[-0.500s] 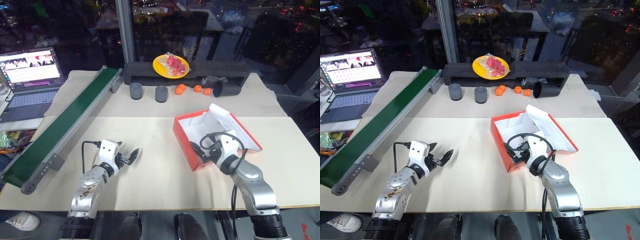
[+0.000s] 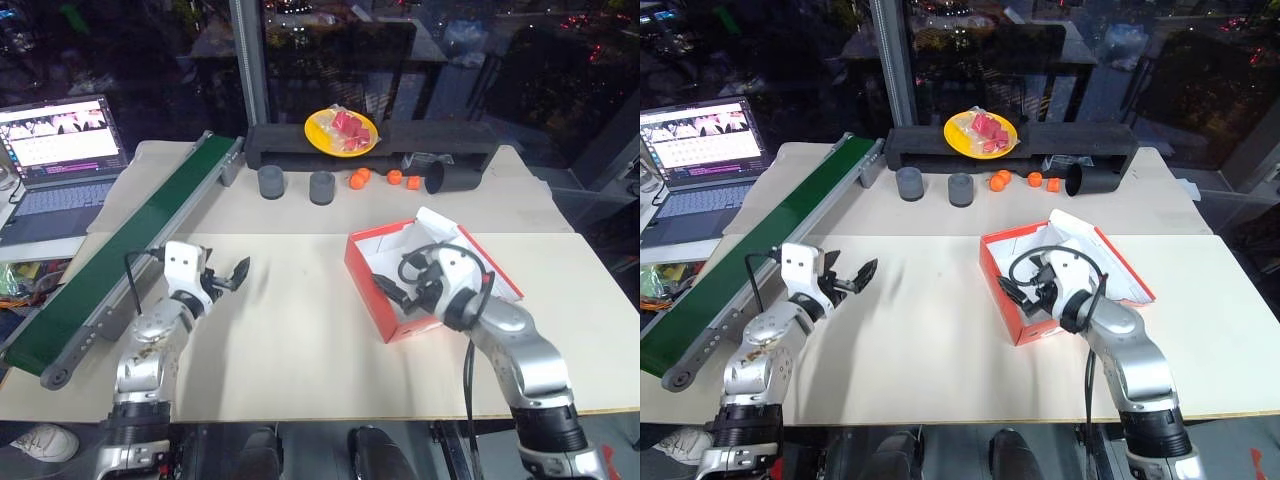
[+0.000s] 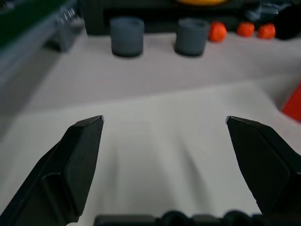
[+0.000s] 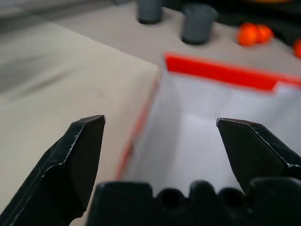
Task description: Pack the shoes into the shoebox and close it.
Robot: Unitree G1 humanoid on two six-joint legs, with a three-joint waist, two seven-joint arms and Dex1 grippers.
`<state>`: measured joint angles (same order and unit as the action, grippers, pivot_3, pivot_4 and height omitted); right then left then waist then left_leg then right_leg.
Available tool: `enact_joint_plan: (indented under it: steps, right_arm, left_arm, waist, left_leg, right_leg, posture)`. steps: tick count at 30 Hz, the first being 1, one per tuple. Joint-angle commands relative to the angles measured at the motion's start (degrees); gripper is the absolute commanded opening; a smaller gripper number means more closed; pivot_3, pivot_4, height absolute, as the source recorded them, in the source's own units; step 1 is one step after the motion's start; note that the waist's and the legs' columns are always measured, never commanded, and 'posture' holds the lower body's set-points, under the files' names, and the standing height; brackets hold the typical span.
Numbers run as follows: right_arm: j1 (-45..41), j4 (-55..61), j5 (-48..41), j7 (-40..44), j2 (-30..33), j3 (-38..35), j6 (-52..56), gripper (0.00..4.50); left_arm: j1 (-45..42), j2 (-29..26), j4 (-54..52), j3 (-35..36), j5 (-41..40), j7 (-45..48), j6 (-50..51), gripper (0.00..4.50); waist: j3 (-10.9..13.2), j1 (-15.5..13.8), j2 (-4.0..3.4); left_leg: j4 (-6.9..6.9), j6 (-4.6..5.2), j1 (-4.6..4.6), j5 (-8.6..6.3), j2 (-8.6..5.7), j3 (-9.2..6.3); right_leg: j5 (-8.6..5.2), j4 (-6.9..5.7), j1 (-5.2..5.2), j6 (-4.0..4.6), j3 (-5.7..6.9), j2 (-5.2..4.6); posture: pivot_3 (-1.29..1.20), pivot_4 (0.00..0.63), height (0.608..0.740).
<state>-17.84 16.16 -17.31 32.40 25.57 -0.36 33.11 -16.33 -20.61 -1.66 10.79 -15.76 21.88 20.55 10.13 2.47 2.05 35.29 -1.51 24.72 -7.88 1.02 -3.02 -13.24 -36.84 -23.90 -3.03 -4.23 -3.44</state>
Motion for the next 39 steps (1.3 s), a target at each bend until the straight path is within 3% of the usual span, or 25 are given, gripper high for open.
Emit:
enact_joint_plan:
  steps: [1,10,26,34,39]
  right_arm:
    - [-3.2,2.6,-2.9,2.2,0.7,0.9,3.3,4.5]
    - [-9.1,1.3,-5.7,2.1,-1.4,1.2,5.7,4.5]
    - [-10.6,2.1,-7.7,2.4,-3.0,1.5,6.8,4.5]
    - [-10.9,3.7,-8.2,2.1,-3.3,1.9,7.8,4.5]
    - [-13.6,6.7,-11.1,2.0,-4.0,1.7,11.4,4.5]
  left_arm:
    - [-1.9,-1.6,-4.9,0.3,-0.1,-1.3,3.5,4.48]
    - [-3.3,-2.7,-9.1,1.4,-0.8,-3.9,9.6,4.48]
    - [-6.2,-2.8,-10.9,-0.8,-4.5,-1.1,15.4,4.48]
    - [-12.0,-6.0,-3.4,-1.7,-2.3,1.2,14.4,4.48]
    - [-19.1,-11.6,8.0,4.1,-1.5,-0.8,14.6,4.48]
  waist:
    - [0.0,-0.1,0.0]
    - [0.0,0.0,0.01]
    - [0.0,0.0,0.02]
    - [0.0,0.0,0.02]
    - [0.0,0.4,0.06]
  left_leg:
    - [-0.02,0.0,0.0,0.0,-0.01,-0.02]
    - [-0.02,0.0,0.03,0.0,-0.02,-0.02]
    - [-0.03,0.0,0.04,0.0,-0.02,-0.01]
    - [-0.03,0.0,0.04,0.0,-0.02,-0.01]
    - [-0.04,0.0,0.12,0.0,0.04,-0.02]
  right_leg:
    - [0.0,0.0,0.0,0.01,0.0,0.0]
    - [0.02,0.0,-0.02,0.03,0.0,-0.01]
    - [0.03,0.0,-0.06,0.05,0.0,-0.01]
    - [0.02,0.0,-0.06,0.04,0.01,0.0]
    - [0.02,-0.04,-0.23,0.04,0.01,0.05]
  posture:
    - [0.0,0.15,0.74]
    - [0.0,0.15,0.74]
    - [0.0,0.15,0.74]
    - [0.0,0.15,0.74]
    - [0.0,0.15,0.74]
